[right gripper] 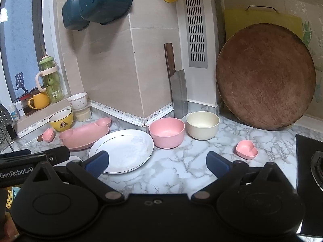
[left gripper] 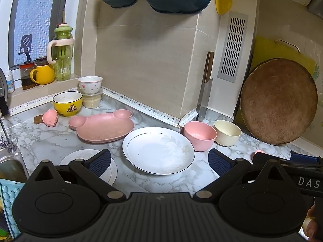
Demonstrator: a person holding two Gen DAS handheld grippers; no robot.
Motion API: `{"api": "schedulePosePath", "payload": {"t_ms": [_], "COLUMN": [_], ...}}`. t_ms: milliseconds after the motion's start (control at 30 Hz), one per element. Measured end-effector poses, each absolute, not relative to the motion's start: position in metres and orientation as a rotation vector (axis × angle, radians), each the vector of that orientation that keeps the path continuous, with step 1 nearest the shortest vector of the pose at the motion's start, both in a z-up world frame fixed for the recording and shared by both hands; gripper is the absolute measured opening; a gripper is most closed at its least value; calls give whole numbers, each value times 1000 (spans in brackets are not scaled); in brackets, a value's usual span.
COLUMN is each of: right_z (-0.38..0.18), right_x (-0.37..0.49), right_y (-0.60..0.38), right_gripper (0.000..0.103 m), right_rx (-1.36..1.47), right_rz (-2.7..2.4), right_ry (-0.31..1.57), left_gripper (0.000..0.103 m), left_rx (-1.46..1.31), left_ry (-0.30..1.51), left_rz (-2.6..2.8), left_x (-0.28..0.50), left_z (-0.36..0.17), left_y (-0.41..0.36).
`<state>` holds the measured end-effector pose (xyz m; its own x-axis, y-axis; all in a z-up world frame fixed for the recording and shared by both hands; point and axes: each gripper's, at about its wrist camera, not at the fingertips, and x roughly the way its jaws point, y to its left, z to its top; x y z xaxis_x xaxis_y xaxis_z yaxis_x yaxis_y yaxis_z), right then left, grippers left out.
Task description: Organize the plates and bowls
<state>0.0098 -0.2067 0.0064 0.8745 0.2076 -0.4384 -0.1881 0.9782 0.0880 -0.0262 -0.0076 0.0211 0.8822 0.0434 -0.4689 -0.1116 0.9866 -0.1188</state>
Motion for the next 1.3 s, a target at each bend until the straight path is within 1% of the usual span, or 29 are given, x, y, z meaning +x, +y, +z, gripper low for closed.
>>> {"api": "schedulePosePath", "payload": {"t_ms": [733, 1300], "right_z": [9, 7], "right_x": [15, 23], "right_y": [-204, -201], "right_gripper": [103, 103], "right_rx": [27, 23], "right_rz": [223, 230], "right_ry": [438, 441], "left_gripper": [103, 103], "left_rx": [-156, -146], "left_ry": [476, 506], "left_rz": [86, 90], "left_x": [-25, -10], "left_z": [19, 17], "left_y": [-4, -5]}}
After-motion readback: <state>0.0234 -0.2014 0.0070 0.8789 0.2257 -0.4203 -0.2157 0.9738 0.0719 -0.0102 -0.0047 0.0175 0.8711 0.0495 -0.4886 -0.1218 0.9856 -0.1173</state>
